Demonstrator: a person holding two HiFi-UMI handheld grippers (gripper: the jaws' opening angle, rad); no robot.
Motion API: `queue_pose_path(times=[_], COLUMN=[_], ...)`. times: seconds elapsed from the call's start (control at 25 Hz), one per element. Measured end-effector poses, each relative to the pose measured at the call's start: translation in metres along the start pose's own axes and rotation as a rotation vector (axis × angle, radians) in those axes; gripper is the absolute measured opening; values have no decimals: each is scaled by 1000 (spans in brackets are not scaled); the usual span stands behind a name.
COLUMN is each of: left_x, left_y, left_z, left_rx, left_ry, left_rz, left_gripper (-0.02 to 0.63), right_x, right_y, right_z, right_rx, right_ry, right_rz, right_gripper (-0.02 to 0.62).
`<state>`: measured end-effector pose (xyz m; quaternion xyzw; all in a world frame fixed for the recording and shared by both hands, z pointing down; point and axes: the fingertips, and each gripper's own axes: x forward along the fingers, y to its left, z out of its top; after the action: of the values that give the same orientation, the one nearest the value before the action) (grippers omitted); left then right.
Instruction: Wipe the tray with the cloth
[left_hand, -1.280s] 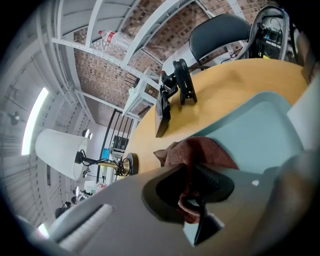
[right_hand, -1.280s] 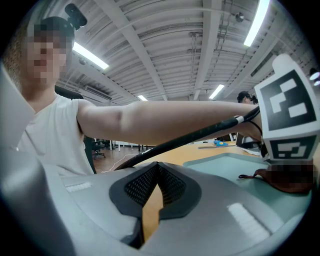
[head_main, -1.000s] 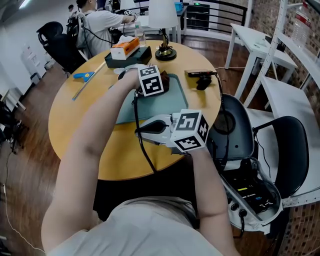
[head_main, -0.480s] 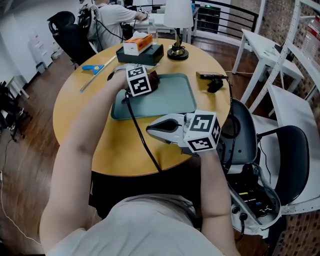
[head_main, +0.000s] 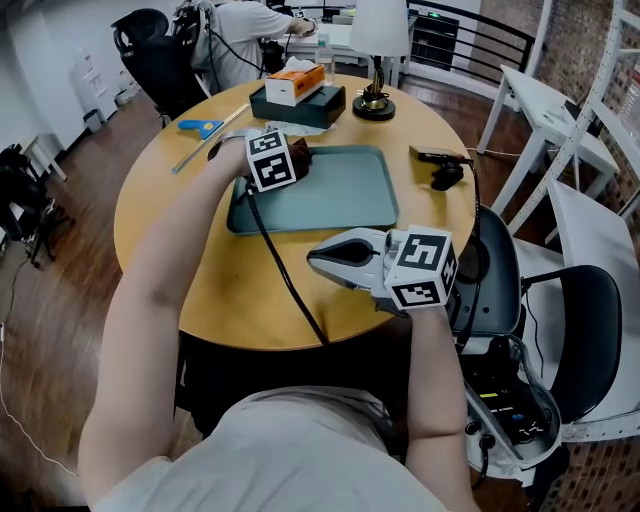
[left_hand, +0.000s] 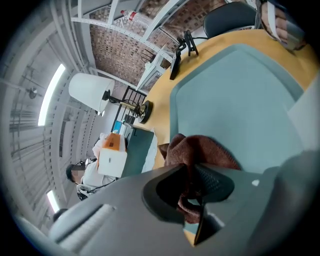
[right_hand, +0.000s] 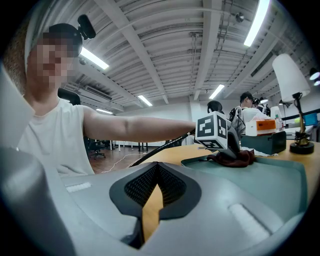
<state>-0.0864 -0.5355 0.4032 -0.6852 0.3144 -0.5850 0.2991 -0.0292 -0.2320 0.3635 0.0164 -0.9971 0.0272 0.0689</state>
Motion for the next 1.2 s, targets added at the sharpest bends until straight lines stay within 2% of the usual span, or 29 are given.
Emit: queue_pose_path(times=[0.2, 0.36, 0.56, 0.92, 1.2], left_x=[-4, -4, -4, -44, -88], left_y=[2, 8, 3, -24, -53], left_z=[-20, -42, -56, -52, -50], left_rx=[-5, -3, -58, -66, -120], left_ry=[36, 85, 121, 103, 65], left_rz=[15, 61, 97, 51, 9], left_gripper=[63, 63, 63, 63, 63], right_x=[-1, 0, -3, -2, -1], right_y=[1, -1, 0, 1, 0], right_z=[0, -1, -4, -2, -1], right_rx=[0, -3, 1, 0, -1], right_ry=[-1, 0, -2, -6, -7], right_rz=[1, 4, 1, 1, 3], right_gripper=[2, 2, 2, 2, 2])
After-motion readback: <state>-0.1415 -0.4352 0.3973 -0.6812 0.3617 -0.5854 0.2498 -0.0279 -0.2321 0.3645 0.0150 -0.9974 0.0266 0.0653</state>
